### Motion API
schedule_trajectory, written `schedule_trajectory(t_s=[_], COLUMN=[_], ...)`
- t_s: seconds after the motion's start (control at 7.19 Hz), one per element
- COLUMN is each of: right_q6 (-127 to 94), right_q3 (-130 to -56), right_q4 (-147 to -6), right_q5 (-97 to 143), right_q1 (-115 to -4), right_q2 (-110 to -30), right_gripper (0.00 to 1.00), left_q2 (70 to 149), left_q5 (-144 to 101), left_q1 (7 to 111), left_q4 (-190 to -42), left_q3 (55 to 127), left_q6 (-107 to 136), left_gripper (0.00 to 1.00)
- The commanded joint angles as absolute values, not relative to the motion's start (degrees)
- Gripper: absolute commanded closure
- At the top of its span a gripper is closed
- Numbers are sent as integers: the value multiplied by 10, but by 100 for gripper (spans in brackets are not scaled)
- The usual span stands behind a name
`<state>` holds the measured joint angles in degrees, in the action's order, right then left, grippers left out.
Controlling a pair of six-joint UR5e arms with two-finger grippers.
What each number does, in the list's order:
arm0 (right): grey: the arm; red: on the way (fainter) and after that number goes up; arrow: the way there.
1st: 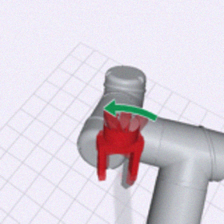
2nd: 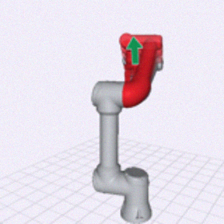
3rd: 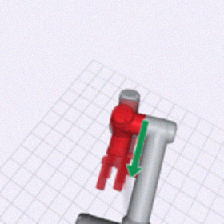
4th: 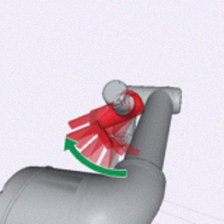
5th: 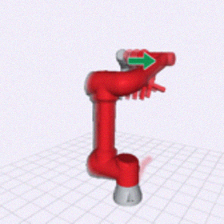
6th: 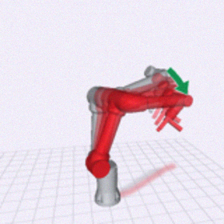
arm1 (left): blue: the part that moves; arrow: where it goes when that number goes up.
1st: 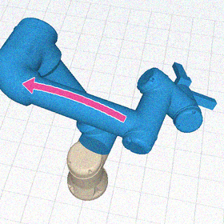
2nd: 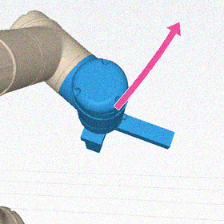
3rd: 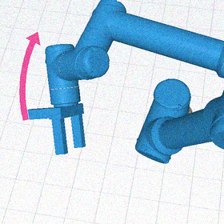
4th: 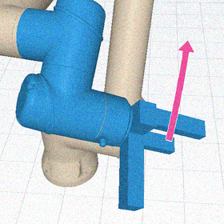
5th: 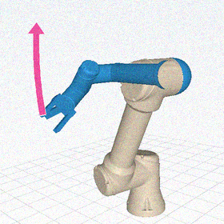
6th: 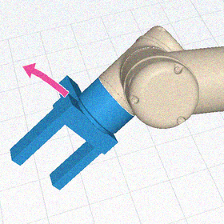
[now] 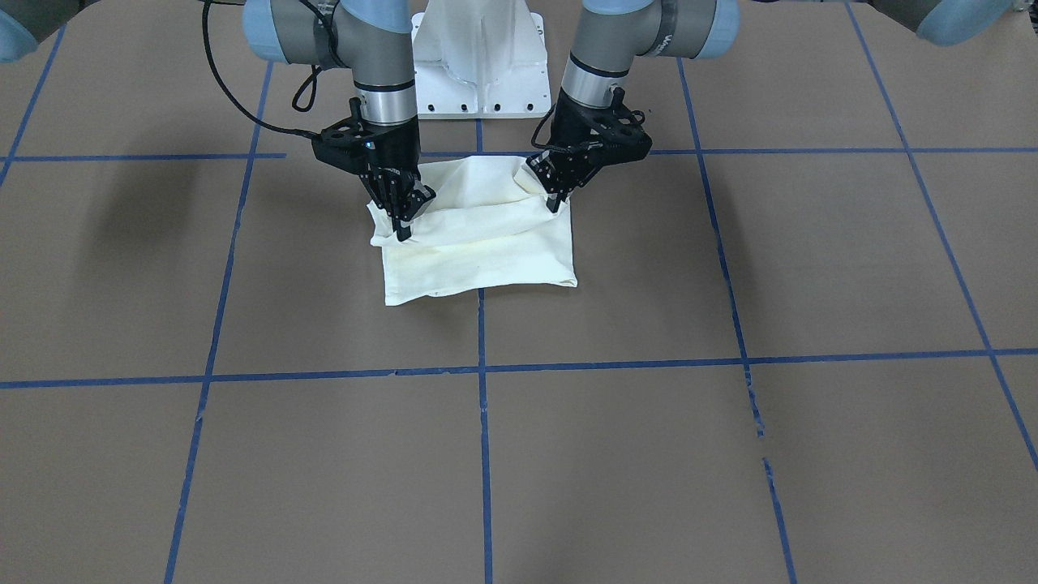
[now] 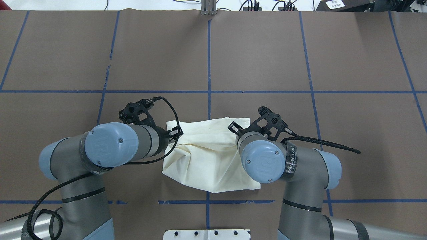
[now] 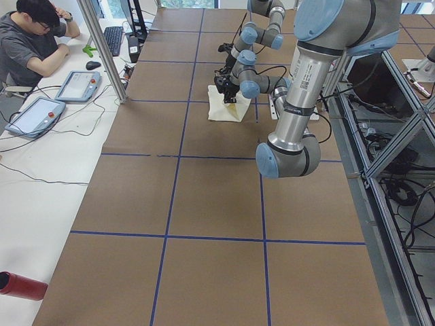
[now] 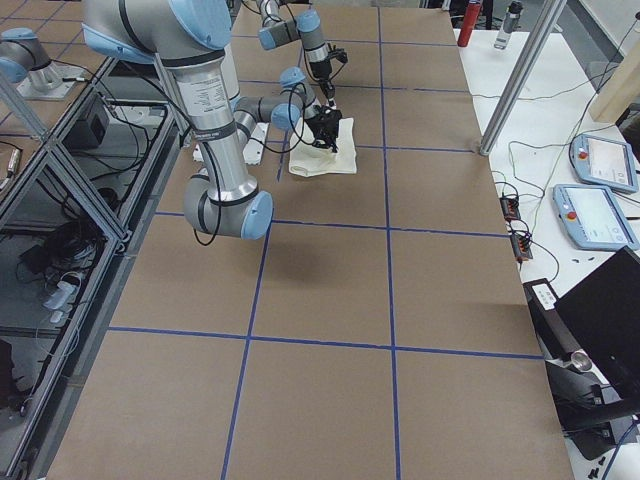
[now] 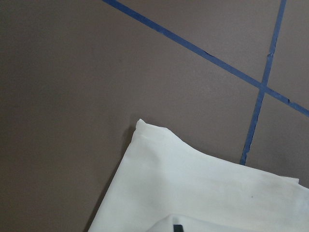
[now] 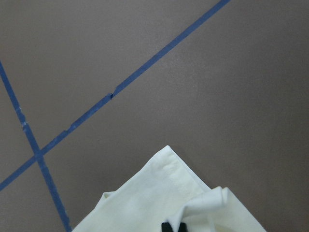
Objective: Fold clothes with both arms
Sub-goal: 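Lay the folded edge down with both grippers near the far edge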
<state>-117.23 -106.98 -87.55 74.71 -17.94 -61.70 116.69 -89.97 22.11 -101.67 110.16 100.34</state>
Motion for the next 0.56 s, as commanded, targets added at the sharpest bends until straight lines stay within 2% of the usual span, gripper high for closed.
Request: schedule_trajectory(t_s=[0.0, 0.42], right_q6=[-1165, -1164], right_q3=[-1060, -1049], right_q4=[-875, -876], right_q5=[748, 748], right_q1=[-188, -188], right_q2=[-607, -605], right_gripper=[100, 100], left_q2=[1177, 1178], left_q5=[-899, -900], left_q1=[230, 232], left_q4=[-1018, -1043], left_q3=[1081, 1059], left_q6=[984, 983], left_gripper=[100, 100])
